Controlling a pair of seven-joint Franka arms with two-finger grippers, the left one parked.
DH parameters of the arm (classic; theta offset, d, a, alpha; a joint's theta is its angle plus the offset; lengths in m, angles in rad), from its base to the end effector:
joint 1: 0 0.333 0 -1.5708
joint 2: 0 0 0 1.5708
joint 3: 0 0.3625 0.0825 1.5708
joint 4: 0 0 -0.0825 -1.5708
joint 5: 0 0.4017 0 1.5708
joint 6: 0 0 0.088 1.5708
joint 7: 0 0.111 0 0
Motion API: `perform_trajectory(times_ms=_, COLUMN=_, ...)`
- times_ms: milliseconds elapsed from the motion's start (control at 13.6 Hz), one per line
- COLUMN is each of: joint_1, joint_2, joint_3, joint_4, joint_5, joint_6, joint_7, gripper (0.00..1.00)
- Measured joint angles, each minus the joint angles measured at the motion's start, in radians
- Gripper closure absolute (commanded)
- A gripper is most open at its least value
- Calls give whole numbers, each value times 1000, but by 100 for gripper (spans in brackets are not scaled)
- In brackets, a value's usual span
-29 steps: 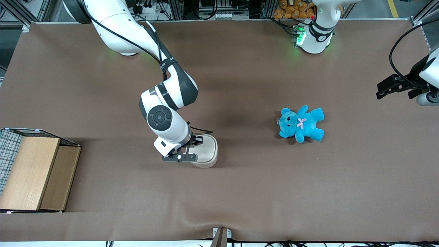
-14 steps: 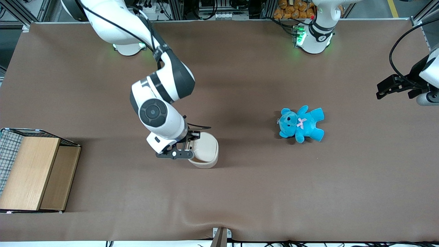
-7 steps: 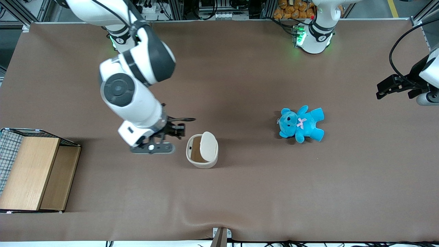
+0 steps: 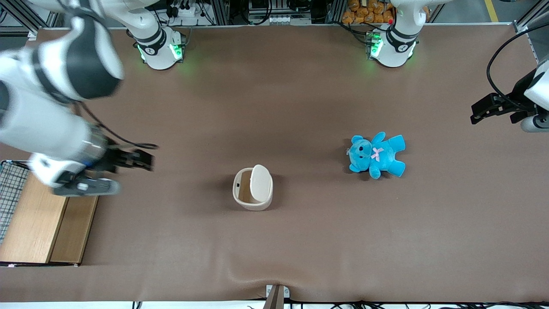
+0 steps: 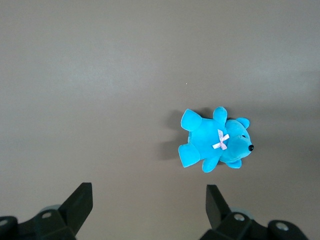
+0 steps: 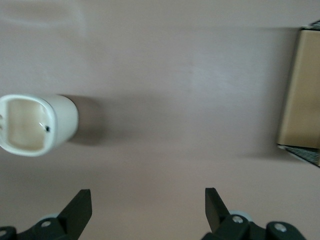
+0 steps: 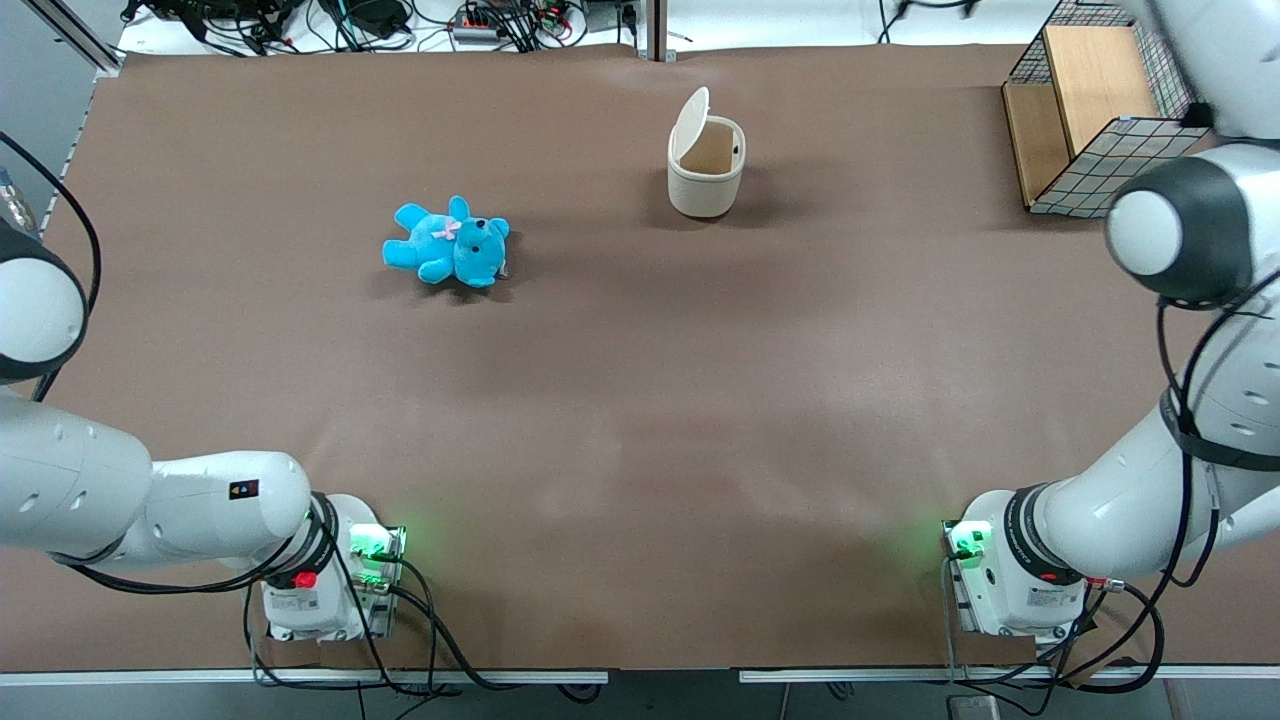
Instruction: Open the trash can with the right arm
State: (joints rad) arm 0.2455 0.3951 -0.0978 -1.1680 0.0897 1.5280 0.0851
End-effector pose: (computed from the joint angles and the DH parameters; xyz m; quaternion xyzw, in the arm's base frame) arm 0.6887 0.1286 0.6085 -0.9989 -0.0359 0.0197 0.0239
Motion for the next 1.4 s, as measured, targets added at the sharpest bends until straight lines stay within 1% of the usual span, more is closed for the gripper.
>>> perform_trajectory(times_ms=221, joint_1=-88, joint_2=-93, joint_3=-9, joint_4=-19, joint_5=-21, joint_6=-86, joint_7=-155, gripper=0)
perform_trajectory(times_ms=369, joint_1=-109, joint_2=-164, joint_3=-42, joint_4=-34, joint_5=-33, joint_6=-153, joint_7=-208, gripper=0)
perform_trajectory(times_ms=590, joint_1=-113, joint_2=-260, joint_3=-51, joint_4=-52, joint_5=-67, joint_6=-248, joint_7=-208, gripper=0)
perform_trajectory(times_ms=738, joint_1=-112, joint_2=-300, joint_3=-51, joint_4=-64, joint_5=-74, joint_6=-303, joint_7=-195, gripper=0)
perform_trajectory(times_ms=959, joint_1=-120, joint_2=-334, joint_3=-53, joint_4=-89, joint_5=-76, joint_6=-316, joint_7=-188, gripper=0)
perform_trajectory(times_ms=1180, joint_1=-127, joint_2=-335, joint_3=-52, joint_4=-100, joint_5=-77, joint_6=-315, joint_7=-186, gripper=0)
perform_trajectory(times_ms=1402, joint_1=-167, joint_2=-335, joint_3=-31, joint_4=-101, joint_5=-76, joint_6=-315, joint_7=-185, gripper=0)
